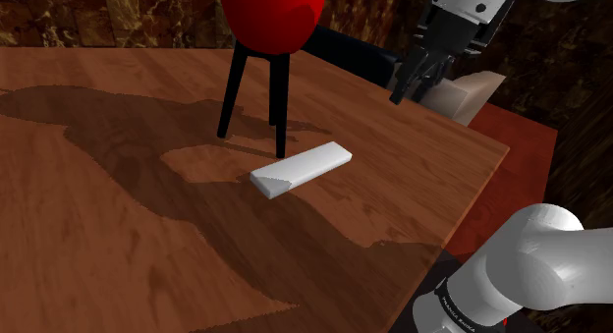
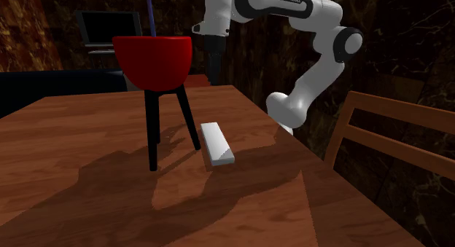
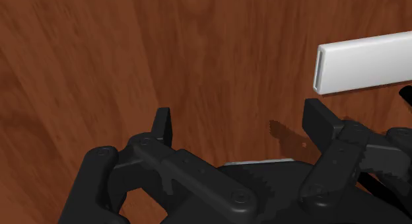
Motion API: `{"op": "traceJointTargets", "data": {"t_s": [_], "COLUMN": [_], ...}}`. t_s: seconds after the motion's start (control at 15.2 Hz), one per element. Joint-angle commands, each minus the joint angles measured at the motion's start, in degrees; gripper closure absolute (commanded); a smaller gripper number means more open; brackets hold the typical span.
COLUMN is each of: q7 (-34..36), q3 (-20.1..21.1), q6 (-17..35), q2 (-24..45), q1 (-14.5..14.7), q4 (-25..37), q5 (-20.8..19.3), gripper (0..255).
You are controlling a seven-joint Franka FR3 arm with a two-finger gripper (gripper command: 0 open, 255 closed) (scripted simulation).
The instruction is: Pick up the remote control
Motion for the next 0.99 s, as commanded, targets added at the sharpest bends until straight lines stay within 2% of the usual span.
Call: {"op": "traceJointTargets", "data": {"t_s": [0.0, 0.46, 0.92], "q7": [0.0, 33.55, 66.97], "q3": [0.0, 15.34, 31.7], "q6": [0.0, -0.84, 0.05], "q2": [0.0, -3.55, 1.58], "q1": [0.0, -6.46, -15.52], "q4": [0.0, -2.9, 2.53], "q5": [0.0, 9.08, 17.66], "gripper": [0, 0, 0]}}
